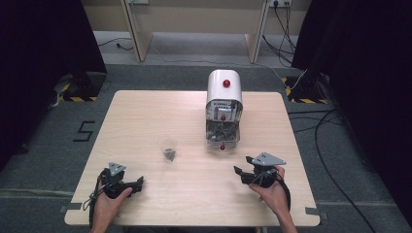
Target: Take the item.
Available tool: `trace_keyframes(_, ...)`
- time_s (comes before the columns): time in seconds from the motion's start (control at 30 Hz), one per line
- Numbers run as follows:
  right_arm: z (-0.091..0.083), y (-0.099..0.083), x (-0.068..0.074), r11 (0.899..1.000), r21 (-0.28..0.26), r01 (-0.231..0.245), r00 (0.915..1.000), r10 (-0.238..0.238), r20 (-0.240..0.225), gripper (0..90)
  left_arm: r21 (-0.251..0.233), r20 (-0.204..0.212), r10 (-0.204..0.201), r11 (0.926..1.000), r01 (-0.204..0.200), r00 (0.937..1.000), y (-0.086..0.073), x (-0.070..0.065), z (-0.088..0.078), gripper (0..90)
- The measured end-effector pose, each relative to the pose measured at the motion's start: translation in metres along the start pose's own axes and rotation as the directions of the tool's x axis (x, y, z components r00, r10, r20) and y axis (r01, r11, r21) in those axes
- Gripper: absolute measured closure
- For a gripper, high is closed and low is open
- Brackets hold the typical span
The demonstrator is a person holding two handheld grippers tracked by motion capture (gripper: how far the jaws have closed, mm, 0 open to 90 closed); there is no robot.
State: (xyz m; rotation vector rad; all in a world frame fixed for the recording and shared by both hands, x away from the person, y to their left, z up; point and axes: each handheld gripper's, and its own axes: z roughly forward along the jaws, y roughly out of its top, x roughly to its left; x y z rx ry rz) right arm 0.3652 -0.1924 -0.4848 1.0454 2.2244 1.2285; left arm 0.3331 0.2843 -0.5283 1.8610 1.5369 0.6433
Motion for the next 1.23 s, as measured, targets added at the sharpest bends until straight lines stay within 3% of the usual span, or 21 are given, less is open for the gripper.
trace_keyframes(0.67,-0.008,-0.025,-0.005,0.997,0.082,0.003,0.9994,-0.005,0.033,32.1,-0.001,-0.001,0.000,1.0000,0.000,1.0000,0.000,0.000,0.000,0.0)
trace_keyframes(1.23,-0.016,-0.045,-0.011,0.991,0.127,-0.040,0.9973,0.032,0.066,29.5,0.000,0.000,0.000,1.0000,0.000,1.0000,0.000,0.000,0.000,0.0)
